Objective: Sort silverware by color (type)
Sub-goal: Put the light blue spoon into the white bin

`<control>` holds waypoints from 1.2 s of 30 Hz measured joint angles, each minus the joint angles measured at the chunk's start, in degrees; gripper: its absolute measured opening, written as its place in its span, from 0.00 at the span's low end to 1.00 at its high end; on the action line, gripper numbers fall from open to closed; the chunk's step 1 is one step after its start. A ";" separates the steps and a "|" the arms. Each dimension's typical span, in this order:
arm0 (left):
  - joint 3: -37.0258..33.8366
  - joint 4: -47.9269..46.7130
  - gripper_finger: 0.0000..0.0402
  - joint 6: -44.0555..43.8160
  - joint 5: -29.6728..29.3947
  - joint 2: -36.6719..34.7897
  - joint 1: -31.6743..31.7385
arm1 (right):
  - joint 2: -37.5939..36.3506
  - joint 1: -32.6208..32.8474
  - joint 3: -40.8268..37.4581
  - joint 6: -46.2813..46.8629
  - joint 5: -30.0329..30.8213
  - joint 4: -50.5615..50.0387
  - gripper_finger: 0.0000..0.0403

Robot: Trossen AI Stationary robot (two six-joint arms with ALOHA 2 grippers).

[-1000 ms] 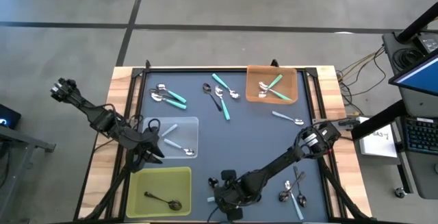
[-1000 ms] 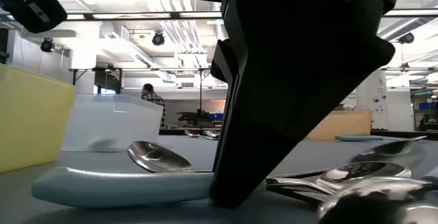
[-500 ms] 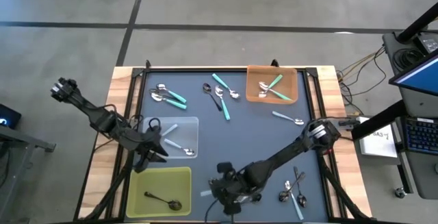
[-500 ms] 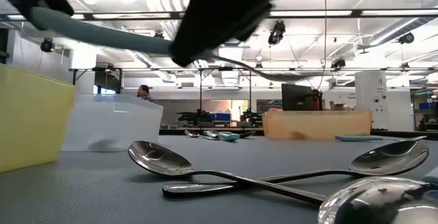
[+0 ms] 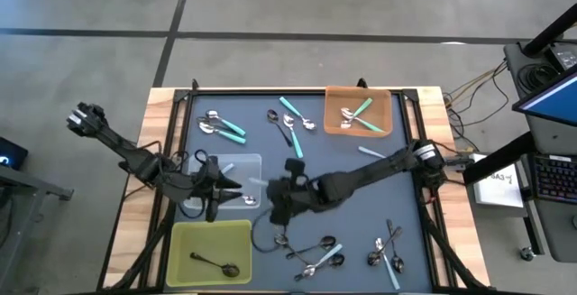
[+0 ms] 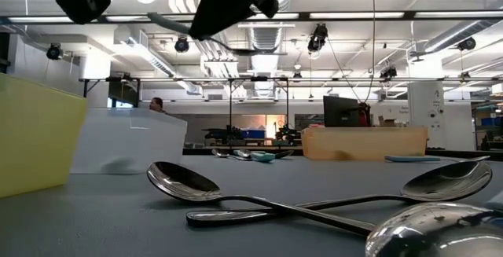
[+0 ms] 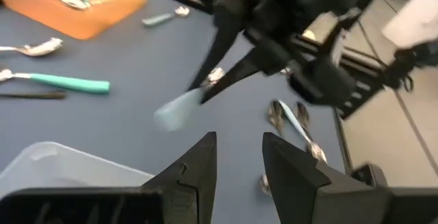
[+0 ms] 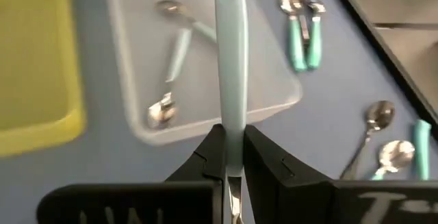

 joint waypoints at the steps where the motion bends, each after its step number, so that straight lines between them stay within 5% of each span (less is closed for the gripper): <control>1: 0.00 0.69 0.25 -0.37 -1.25 0.37 0.01 | 0.02 -0.71 0.00 -0.20 0.08 0.04 0.05; 10: 0.16 2.82 0.25 -6.69 -14.30 3.68 0.01 | 0.09 -2.57 0.00 -9.79 11.41 9.94 0.05; 18: 2.29 4.61 0.25 -7.87 -26.39 5.55 0.01 | 0.02 -2.58 0.03 -20.42 11.72 23.99 0.05; 29: 3.96 5.72 0.24 -5.84 -31.89 5.37 0.01 | -0.02 -2.68 0.04 -21.26 9.34 27.10 0.05; 36: 3.98 6.74 0.08 -6.09 -31.19 5.42 -0.06 | -0.02 -2.64 0.04 -21.80 7.88 27.61 0.05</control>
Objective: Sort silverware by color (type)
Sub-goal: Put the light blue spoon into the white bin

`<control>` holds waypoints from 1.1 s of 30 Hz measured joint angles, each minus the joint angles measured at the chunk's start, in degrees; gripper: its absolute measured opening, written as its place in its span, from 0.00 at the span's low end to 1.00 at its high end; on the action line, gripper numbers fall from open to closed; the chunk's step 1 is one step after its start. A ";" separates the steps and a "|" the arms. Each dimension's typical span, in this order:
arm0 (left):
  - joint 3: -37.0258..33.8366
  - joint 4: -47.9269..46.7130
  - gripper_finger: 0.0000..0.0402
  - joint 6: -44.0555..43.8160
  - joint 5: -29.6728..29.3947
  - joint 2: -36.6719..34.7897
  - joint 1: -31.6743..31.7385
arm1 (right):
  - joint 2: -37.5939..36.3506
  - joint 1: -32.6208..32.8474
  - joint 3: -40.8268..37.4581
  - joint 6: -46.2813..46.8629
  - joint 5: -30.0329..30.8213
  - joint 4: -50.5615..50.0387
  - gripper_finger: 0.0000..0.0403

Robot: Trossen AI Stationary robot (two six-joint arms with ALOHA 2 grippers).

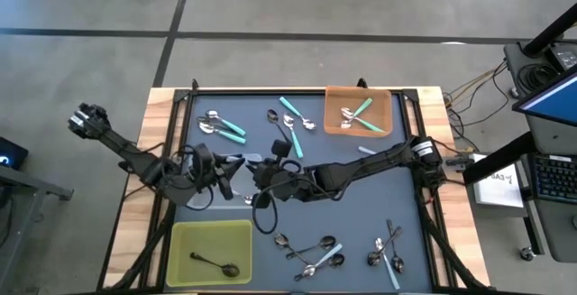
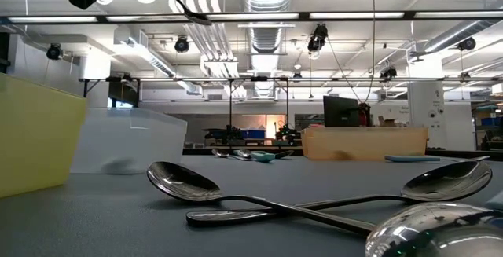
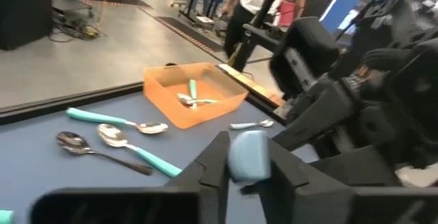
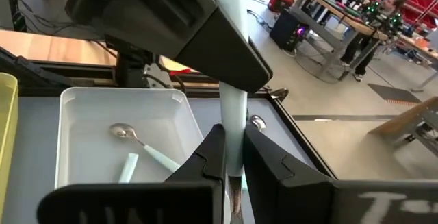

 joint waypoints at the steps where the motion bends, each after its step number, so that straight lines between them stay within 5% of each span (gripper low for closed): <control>1: 0.02 0.11 0.05 -0.06 0.38 -0.01 0.00 | 0.00 0.00 0.00 -0.15 -0.09 0.05 0.05; 9: 0.00 -0.07 0.05 -1.01 0.79 -0.07 0.02 | 0.00 0.02 0.00 6.30 -0.57 -0.24 0.14; 17: -0.11 -3.39 0.05 -0.72 0.83 -0.62 0.09 | -4.08 -1.32 0.04 22.09 -12.99 -14.33 0.36; 23: -0.11 -14.90 0.05 -6.20 5.00 -2.28 0.09 | -8.05 -1.42 0.09 31.39 -16.93 -32.86 0.45; 33: -0.14 -40.24 0.05 -24.02 18.22 -2.92 0.12 | -6.79 1.32 0.04 47.11 -17.65 -54.66 0.40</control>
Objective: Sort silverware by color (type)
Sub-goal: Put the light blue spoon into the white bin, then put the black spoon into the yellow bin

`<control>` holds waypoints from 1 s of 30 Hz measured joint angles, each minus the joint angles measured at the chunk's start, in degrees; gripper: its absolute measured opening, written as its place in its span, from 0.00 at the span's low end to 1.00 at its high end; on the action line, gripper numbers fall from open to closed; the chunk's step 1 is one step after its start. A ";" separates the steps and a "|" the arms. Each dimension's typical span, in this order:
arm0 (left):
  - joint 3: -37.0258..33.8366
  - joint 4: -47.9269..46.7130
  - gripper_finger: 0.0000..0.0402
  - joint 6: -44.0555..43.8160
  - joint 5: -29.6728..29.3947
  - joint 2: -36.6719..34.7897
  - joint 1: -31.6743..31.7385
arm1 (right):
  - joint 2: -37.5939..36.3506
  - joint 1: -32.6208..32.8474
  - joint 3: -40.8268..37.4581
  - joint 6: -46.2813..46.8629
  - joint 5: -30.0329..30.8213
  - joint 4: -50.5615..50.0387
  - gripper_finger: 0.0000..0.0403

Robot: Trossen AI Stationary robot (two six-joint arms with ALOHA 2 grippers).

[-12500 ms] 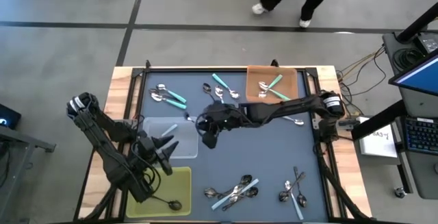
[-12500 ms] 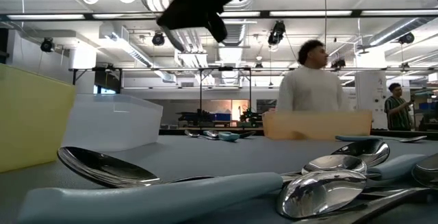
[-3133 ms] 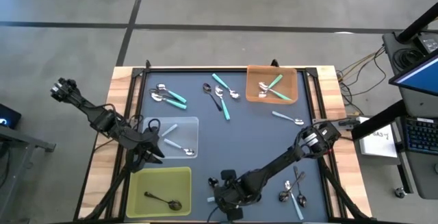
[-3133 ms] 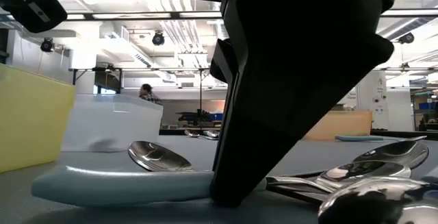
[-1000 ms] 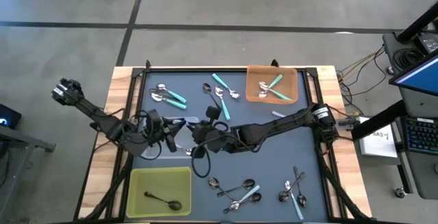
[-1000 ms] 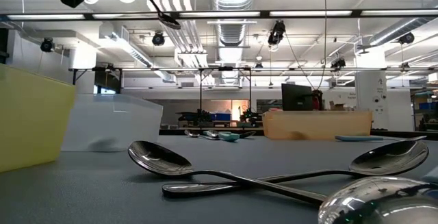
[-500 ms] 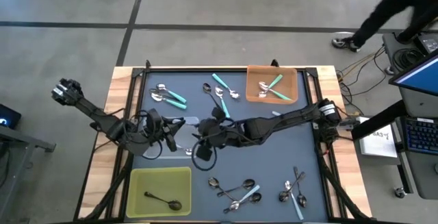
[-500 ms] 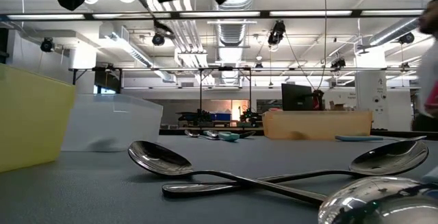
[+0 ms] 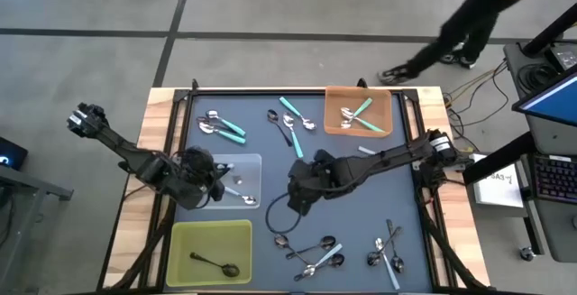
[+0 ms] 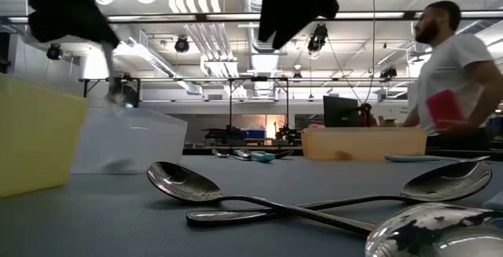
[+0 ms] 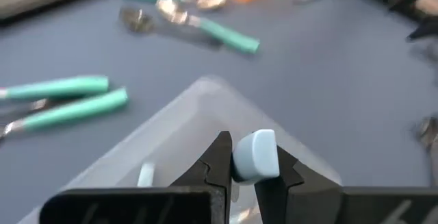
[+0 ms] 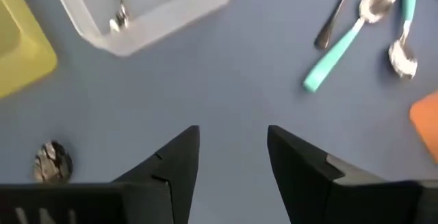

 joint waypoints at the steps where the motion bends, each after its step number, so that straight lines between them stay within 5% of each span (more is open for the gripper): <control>1: -0.02 -0.75 0.05 -0.26 1.26 0.11 -0.01 | 0.50 0.34 -0.04 0.15 -0.02 -0.33 0.39; 8: -0.10 -2.09 0.10 -1.60 3.78 0.56 -0.01 | 2.20 1.78 -0.05 0.25 -1.10 -0.28 0.37; 19: -0.08 -7.91 0.34 -1.55 9.75 -0.19 0.00 | 2.35 3.57 -0.06 0.83 -14.79 -1.91 0.38; 30: -0.08 -20.52 0.37 -1.42 18.10 -0.63 -0.01 | 7.29 6.96 -0.63 10.16 -22.30 -4.91 0.37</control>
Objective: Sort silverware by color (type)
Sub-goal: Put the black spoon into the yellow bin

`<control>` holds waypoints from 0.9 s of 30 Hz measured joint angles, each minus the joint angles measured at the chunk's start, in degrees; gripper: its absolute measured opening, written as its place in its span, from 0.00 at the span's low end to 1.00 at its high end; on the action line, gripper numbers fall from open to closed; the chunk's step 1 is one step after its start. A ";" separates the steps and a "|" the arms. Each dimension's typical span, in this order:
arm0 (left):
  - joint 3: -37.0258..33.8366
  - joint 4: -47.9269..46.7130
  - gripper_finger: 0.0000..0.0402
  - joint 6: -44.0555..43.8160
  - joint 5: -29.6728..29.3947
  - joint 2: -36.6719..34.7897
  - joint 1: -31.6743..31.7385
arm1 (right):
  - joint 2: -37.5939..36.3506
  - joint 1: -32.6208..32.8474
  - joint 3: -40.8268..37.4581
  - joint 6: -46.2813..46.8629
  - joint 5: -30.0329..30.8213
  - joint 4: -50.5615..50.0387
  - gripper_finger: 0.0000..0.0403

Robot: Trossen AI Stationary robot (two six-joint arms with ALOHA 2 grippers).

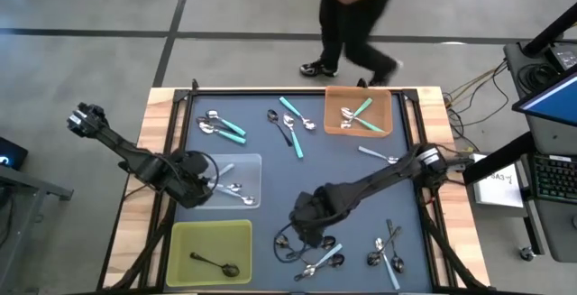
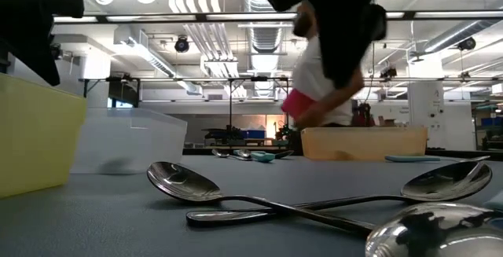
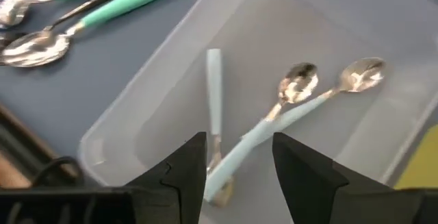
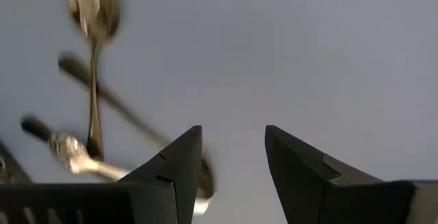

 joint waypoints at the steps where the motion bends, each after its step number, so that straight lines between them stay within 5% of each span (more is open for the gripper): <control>1: 0.00 -0.68 0.37 0.01 -0.07 -0.17 0.00 | 1.02 0.40 0.00 0.68 -1.63 0.38 0.37; 10: 0.00 -1.11 0.37 3.73 -0.44 -1.15 0.01 | 7.21 2.07 0.03 6.75 -8.74 16.09 0.37; 27: 0.00 -1.27 0.35 10.94 -0.49 -5.10 0.00 | 12.36 2.99 0.76 20.22 -4.73 25.51 0.37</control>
